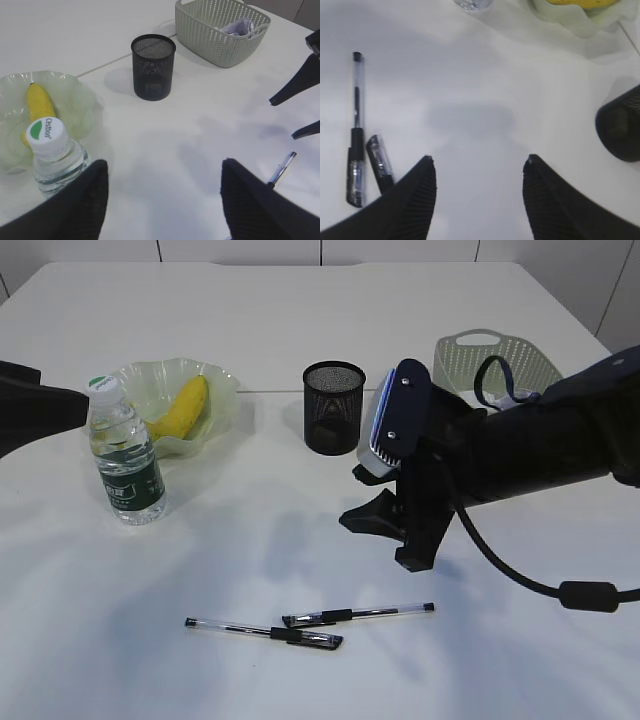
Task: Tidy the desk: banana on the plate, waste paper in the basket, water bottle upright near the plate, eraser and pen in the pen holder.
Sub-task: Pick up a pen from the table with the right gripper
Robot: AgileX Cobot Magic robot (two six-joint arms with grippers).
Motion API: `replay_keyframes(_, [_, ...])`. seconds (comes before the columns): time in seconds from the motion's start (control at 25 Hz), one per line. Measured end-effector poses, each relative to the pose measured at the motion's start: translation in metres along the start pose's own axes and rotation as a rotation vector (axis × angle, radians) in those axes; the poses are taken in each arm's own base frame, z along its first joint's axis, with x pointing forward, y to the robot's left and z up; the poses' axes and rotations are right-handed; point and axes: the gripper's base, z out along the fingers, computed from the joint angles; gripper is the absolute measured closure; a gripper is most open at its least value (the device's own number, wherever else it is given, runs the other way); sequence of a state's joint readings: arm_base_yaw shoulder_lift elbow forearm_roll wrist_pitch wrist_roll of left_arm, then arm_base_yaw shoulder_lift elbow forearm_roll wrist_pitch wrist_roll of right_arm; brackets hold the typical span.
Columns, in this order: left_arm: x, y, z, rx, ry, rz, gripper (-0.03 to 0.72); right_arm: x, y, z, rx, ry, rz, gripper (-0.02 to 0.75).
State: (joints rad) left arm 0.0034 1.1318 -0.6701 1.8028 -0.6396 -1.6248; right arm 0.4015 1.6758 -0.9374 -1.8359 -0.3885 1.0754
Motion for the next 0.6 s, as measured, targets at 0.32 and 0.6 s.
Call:
replay_keyframes(0.32, [0.000, 0.000, 0.000, 0.000, 0.000, -0.002, 0.188, -0.001, 0.001, 0.000, -0.011, -0.008, -0.200, 0.327])
replay_keyframes(0.6, [0.000, 0.000, 0.000, 0.000, 0.000, -0.002, 0.189, 0.010, -0.011, 0.001, 0.205, 0.173, -0.308, 0.351])
